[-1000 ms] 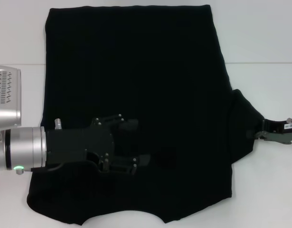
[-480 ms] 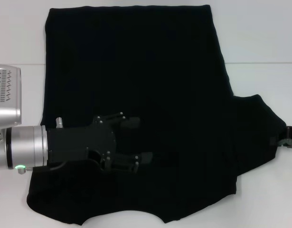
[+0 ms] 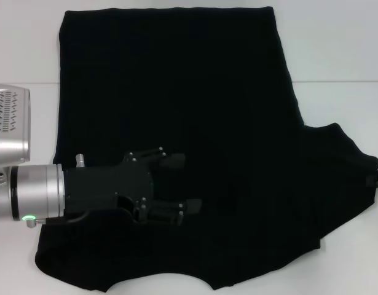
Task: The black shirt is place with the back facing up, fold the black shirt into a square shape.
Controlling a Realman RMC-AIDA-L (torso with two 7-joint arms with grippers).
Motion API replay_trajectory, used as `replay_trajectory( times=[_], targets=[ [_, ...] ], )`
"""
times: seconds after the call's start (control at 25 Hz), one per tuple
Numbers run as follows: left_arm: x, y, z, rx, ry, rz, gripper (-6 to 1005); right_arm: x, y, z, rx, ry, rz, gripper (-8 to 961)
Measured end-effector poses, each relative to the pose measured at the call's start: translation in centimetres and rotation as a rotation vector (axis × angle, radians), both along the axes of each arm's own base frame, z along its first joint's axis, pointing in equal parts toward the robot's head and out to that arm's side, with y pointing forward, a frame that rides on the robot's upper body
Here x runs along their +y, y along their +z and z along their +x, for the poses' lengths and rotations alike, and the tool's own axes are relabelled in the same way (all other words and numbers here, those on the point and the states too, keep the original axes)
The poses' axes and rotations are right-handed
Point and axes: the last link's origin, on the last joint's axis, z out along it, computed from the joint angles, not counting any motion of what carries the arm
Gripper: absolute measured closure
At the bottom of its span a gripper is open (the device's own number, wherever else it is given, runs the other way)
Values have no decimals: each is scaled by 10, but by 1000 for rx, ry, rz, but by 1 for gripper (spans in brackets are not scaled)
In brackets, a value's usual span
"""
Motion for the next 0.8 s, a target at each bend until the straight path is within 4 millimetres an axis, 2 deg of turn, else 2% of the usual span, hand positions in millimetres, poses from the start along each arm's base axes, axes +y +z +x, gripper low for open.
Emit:
replay_trajectory(
  times=[0.64,0.8],
  targets=[
    [-1,-3,1,-6,0,-7,62,5,4,-5,-21,32,-10,896],
    [-1,-3,1,-6,1,-7,62,10,1,-16,-6,68,-21,892]
  ],
)
